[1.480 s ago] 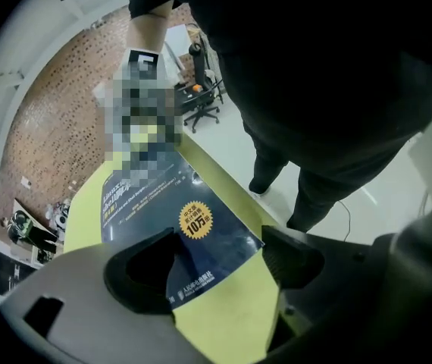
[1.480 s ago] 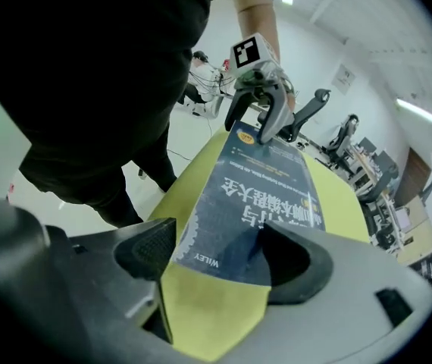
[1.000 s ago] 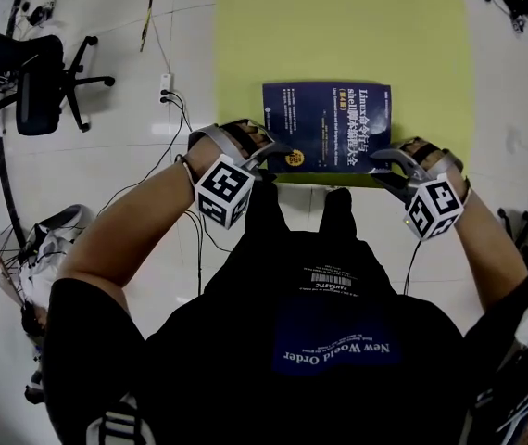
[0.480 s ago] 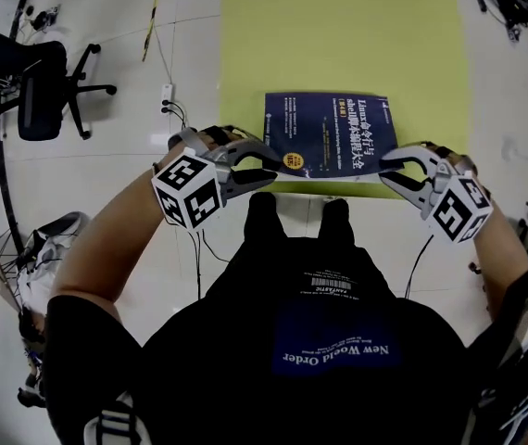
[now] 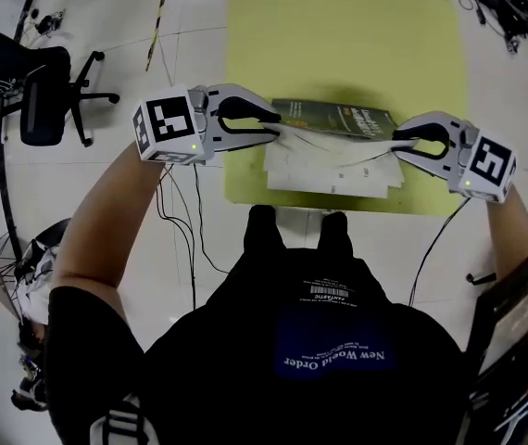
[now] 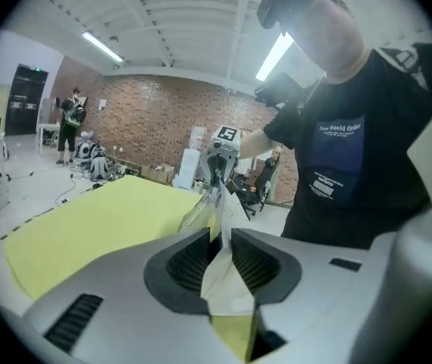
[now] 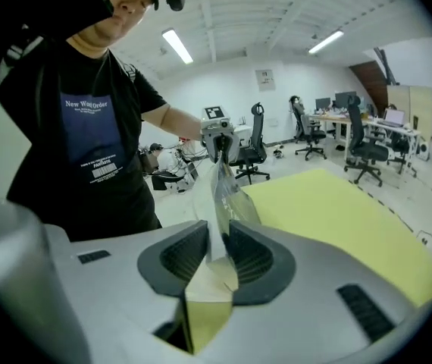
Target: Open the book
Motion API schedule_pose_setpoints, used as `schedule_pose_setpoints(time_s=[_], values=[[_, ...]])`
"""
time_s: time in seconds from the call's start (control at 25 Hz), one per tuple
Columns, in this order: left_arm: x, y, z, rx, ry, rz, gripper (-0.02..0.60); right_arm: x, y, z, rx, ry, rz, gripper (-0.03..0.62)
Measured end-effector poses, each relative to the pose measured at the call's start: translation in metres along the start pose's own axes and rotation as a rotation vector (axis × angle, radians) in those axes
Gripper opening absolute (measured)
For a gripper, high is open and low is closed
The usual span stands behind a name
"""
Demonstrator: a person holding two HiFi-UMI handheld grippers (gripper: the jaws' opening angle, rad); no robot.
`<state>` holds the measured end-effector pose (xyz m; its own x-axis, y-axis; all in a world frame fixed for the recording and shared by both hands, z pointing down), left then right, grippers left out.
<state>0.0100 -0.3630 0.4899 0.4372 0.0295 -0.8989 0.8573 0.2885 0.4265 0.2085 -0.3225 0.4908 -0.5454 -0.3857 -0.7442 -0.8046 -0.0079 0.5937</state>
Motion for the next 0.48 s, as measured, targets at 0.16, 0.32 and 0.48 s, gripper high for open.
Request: schedule_pose_setpoints(time_s=[0.16, 0.32, 0.48], values=[[0.002, -0.006, 0.013, -0.01, -0.077, -0.059, 0.094, 0.003, 0.001, -0.003, 0.046, 0.054, -0.036, 0.08], [0.001, -0.012, 0.033, 0.024, -0.163, -0.121, 0.094, 0.011, -0.004, -0.019, 0.039, 0.151, -0.131, 0.084], [-0.003, -0.015, 0.044, 0.076, -0.246, -0.183, 0.094, 0.013, -0.007, -0.026, -0.004, 0.232, -0.237, 0.098]])
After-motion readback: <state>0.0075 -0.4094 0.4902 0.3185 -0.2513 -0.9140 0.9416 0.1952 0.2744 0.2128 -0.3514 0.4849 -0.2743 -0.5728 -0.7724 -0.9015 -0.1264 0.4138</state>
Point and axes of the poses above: the fingertips, and each gripper's own axes: y forward along the fingers, z to its left, x out of its top, the point moved 2 cm from there along -y, backward along the fingers, and after that the axes turned 9 degrees about y, right-handed, at the moved point
